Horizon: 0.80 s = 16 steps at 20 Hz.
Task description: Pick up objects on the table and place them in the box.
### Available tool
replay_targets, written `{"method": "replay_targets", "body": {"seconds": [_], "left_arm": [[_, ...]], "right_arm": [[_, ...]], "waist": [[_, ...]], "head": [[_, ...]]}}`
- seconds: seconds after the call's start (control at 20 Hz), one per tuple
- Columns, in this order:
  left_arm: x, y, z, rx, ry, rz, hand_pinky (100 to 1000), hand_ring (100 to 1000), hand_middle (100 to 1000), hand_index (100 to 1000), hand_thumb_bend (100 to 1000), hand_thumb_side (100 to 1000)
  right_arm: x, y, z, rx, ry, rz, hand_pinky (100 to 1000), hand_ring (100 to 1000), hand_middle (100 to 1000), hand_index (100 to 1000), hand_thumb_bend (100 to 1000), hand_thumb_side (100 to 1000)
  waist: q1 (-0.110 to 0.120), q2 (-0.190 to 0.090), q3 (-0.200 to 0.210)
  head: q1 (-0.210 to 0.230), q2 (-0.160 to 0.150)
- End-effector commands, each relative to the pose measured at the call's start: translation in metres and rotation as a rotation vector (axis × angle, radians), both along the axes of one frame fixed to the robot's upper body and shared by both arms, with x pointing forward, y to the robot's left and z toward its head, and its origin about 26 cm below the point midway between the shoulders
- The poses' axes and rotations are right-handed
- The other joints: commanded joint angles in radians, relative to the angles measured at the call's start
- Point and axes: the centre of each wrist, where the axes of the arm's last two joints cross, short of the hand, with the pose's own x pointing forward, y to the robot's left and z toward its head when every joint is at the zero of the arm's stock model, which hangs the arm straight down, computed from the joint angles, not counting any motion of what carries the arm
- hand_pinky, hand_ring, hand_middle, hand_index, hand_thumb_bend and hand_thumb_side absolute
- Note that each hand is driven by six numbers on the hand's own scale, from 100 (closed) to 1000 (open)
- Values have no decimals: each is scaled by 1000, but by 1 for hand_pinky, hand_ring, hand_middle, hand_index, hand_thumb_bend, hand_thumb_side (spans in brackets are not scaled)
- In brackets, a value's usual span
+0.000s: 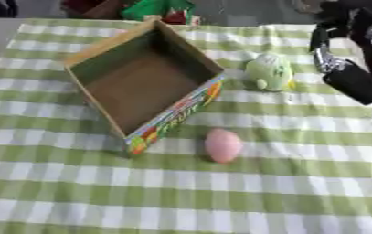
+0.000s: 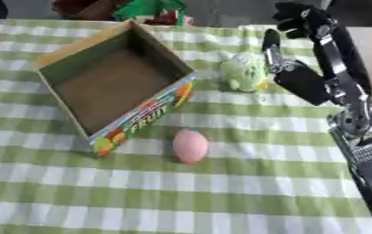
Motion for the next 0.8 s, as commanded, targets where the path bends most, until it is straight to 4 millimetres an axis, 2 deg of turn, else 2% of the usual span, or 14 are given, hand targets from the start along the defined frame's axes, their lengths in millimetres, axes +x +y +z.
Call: {"method": "replay_targets", "body": {"seconds": [0.05, 0.15, 0.2, 0.25, 0.3, 0.5, 0.8], "left_arm": [[-2, 3, 6, 37, -9, 3, 534, 619, 658, 767, 100, 890], [-2, 3, 6, 34, -8, 4, 534, 619, 658, 767, 100, 890], [-2, 3, 5, 34, -6, 4, 534, 619, 659, 767, 100, 890], [-2, 4, 5, 35, -4, 5, 534, 619, 659, 767, 100, 890], [-2, 4, 5, 36, -2, 5, 534, 619, 659, 767, 100, 890], [-2, 3, 4, 32, 1, 0, 534, 619, 659, 767, 100, 890], [-2, 2, 4, 30, 2, -1, 534, 619, 659, 767, 100, 890]], "right_arm": [[5, 1, 16, -133, -1, -15, 765, 811, 797, 870, 100, 676], [7, 2, 23, -221, 22, -31, 765, 811, 797, 870, 100, 676], [7, 1, 27, -264, 28, -44, 774, 838, 824, 885, 100, 762], [10, 0, 30, -312, 40, -53, 775, 840, 825, 891, 100, 775], [14, -1, 32, -364, 55, -59, 787, 859, 833, 930, 155, 842], [25, -15, 42, -514, 115, -79, 787, 859, 833, 930, 155, 842], [23, -24, 59, -548, 167, -62, 787, 859, 833, 930, 155, 842]], "waist": [[-5, -29, 1], [-2, -30, 0], [-3, -33, 1], [-5, -36, 2], [-7, -39, 4], [-4, -42, 8], [-2, -42, 9]], "head": [[-3, 2], [-2, 2], [-4, 4], [-5, 6], [-8, 7], [-14, 8], [-14, 8]]}}
